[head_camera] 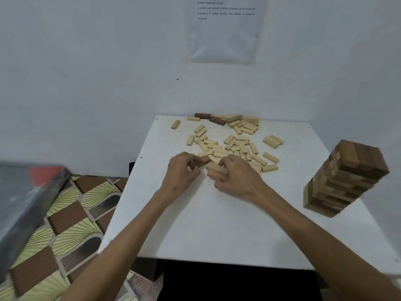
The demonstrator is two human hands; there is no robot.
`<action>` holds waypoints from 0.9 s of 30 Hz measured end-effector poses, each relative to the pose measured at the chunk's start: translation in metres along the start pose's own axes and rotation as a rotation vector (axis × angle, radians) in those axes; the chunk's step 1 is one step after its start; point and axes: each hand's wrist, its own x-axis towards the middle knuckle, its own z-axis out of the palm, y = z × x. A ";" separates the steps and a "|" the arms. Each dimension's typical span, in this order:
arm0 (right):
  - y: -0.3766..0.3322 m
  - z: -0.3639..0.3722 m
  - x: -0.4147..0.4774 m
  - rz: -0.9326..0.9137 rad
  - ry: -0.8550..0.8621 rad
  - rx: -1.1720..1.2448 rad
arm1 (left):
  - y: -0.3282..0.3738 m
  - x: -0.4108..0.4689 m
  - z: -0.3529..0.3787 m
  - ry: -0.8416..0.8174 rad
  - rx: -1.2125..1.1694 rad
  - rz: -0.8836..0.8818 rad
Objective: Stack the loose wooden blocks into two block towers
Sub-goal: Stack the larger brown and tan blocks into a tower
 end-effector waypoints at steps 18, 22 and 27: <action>0.012 0.004 -0.066 -0.017 -0.086 0.023 | 0.020 -0.058 0.012 -0.322 0.114 0.057; 0.011 0.001 -0.065 0.045 -0.143 0.106 | 0.023 -0.052 0.015 -0.354 0.073 0.090; 0.015 -0.007 -0.053 0.018 -0.254 0.104 | 0.025 -0.046 0.008 -0.394 0.252 0.130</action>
